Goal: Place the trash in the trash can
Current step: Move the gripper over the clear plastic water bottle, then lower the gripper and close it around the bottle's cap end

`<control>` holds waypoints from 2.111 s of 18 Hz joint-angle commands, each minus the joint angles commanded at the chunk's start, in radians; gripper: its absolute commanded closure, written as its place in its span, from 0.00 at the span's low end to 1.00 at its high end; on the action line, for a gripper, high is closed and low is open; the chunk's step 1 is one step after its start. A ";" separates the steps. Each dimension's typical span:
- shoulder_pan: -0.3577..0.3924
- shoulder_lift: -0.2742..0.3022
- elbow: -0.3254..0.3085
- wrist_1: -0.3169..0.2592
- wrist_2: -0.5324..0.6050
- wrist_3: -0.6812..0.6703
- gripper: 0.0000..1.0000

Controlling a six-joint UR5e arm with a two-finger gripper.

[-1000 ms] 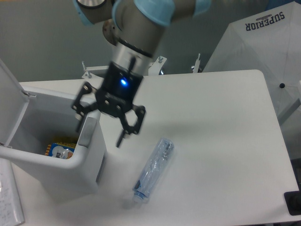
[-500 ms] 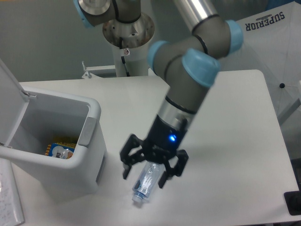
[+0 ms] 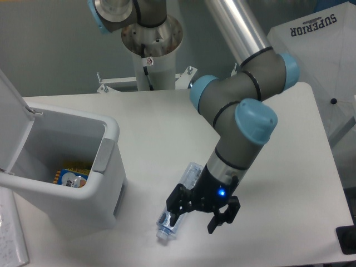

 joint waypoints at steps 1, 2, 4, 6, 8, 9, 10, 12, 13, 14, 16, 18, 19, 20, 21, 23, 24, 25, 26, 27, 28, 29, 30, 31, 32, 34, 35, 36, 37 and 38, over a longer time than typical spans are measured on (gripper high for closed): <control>-0.017 -0.017 0.025 -0.038 0.014 0.000 0.00; -0.031 -0.035 0.051 -0.075 0.037 0.000 0.00; -0.061 -0.075 0.101 -0.132 0.109 0.000 0.00; -0.093 -0.110 0.124 -0.167 0.185 0.000 0.00; -0.115 -0.123 0.124 -0.178 0.254 0.006 0.00; -0.118 -0.129 0.124 -0.177 0.261 0.008 0.00; -0.121 -0.134 0.126 -0.175 0.262 0.008 0.00; -0.123 -0.138 0.123 -0.171 0.264 0.008 0.00; -0.132 -0.146 0.123 -0.168 0.273 0.008 0.00; -0.143 -0.150 0.123 -0.168 0.302 0.008 0.00; -0.158 -0.160 0.123 -0.171 0.366 0.012 0.00; -0.164 -0.169 0.121 -0.171 0.394 0.012 0.00; -0.167 -0.170 0.121 -0.171 0.402 0.012 0.00; -0.175 -0.173 0.121 -0.169 0.408 0.012 0.00; -0.179 -0.178 0.121 -0.169 0.417 0.012 0.00; -0.186 -0.184 0.124 -0.168 0.433 0.012 0.00; -0.189 -0.189 0.126 -0.168 0.437 0.012 0.00; -0.192 -0.190 0.124 -0.168 0.445 0.012 0.00; -0.202 -0.195 0.124 -0.166 0.457 0.012 0.00; -0.207 -0.199 0.126 -0.166 0.474 0.012 0.00; -0.209 -0.206 0.128 -0.166 0.491 0.012 0.00; -0.216 -0.210 0.131 -0.160 0.503 0.012 0.00; -0.221 -0.213 0.134 -0.149 0.506 0.012 0.00; -0.221 -0.218 0.134 -0.137 0.508 0.012 0.00; -0.222 -0.218 0.134 -0.126 0.509 0.012 0.00; -0.224 -0.219 0.134 -0.120 0.509 0.012 0.01; -0.223 -0.221 0.134 -0.120 0.509 0.014 0.01; -0.224 -0.223 0.135 -0.117 0.509 0.014 0.02; -0.224 -0.224 0.137 -0.115 0.511 0.015 0.04; -0.226 -0.229 0.140 -0.112 0.526 0.015 0.10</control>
